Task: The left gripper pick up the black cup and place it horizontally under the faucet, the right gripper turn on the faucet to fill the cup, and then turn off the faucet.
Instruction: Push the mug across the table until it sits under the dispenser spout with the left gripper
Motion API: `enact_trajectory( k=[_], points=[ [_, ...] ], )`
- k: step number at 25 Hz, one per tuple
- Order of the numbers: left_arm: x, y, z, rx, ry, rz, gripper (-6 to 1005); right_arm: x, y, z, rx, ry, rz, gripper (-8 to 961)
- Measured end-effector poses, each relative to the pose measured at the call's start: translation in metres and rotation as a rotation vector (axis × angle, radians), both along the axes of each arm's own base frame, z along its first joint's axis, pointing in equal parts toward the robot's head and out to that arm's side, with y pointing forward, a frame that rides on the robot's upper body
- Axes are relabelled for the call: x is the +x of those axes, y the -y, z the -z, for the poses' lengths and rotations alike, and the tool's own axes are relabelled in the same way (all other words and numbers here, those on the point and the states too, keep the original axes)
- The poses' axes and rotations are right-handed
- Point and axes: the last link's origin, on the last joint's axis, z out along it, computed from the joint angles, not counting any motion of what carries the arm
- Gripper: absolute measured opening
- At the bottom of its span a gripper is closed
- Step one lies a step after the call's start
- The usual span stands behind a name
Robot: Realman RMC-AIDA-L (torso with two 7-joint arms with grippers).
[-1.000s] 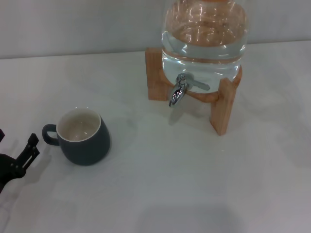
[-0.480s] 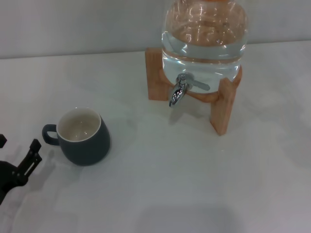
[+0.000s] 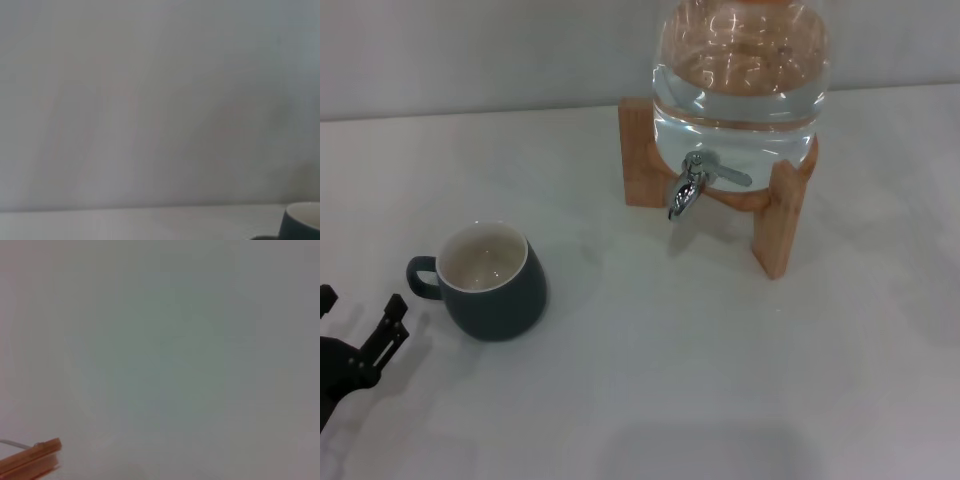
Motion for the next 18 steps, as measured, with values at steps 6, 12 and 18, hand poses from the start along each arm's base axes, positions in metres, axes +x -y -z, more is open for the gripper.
enact_trajectory(
  k=[6,12,18],
  points=[
    [-0.0039,-0.0012,0.0029,-0.018,-0.011,-0.028,867,0.0005,0.0010,0.0009,-0.001,-0.002,0.002,844],
    [-0.0034,-0.0007,0.0053,-0.023,-0.002,-0.036,867,0.0007,0.0011,0.0003,-0.001,0.000,0.002,844],
    [-0.0020,-0.0029,0.0066,-0.028,-0.002,-0.035,867,0.0007,0.0009,-0.0006,-0.002,0.003,0.001,844]
  ],
)
